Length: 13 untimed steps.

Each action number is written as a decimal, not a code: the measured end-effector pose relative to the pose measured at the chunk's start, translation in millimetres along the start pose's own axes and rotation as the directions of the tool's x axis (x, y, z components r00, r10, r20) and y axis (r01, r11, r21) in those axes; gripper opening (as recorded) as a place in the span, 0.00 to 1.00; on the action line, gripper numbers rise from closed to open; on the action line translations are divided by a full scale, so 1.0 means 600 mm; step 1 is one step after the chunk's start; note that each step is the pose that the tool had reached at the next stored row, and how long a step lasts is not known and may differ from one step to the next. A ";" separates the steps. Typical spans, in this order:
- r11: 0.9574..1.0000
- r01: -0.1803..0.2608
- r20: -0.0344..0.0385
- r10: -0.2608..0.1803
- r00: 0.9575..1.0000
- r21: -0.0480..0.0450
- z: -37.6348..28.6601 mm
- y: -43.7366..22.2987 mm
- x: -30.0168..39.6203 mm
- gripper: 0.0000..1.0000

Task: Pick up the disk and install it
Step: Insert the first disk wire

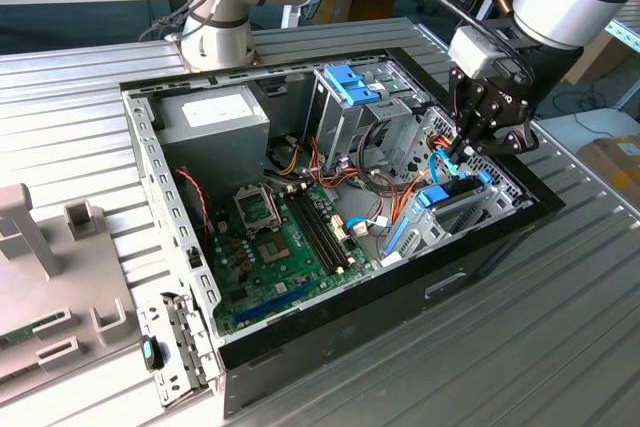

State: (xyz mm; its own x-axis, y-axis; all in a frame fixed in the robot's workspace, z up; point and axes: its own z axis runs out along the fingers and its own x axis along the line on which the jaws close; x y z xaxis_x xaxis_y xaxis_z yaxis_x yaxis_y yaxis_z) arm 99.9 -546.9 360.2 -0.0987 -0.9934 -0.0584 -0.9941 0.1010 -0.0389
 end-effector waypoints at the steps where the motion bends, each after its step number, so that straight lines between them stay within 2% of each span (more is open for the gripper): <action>1: 1.000 0.000 0.000 0.000 1.000 0.000 0.000 0.000 0.000 0.15; 4: 1.000 0.000 0.000 0.000 1.000 0.000 0.000 0.000 0.000 0.15; 5: 1.000 -0.001 0.012 0.001 1.000 -0.001 0.000 0.000 0.000 0.15; 7: 1.000 -0.001 0.026 0.001 1.000 -0.003 0.000 0.000 0.002 0.15; 9: 1.000 -0.002 0.054 0.003 0.999 -0.005 0.000 -0.001 0.007 0.15; 11: 1.000 -0.003 0.065 0.003 0.998 -0.007 -0.001 -0.001 0.011 0.15; 12: 1.000 -0.003 0.077 0.004 0.997 -0.008 -0.001 -0.001 0.014 0.15; 13: 1.000 -0.003 0.083 0.004 0.997 -0.008 -0.001 -0.002 0.018 0.15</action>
State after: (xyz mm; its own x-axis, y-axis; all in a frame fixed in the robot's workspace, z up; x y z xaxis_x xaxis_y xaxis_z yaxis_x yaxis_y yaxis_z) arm 99.9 -557.5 360.1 -0.0987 -0.9851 -0.1411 -0.9941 0.1040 -0.0304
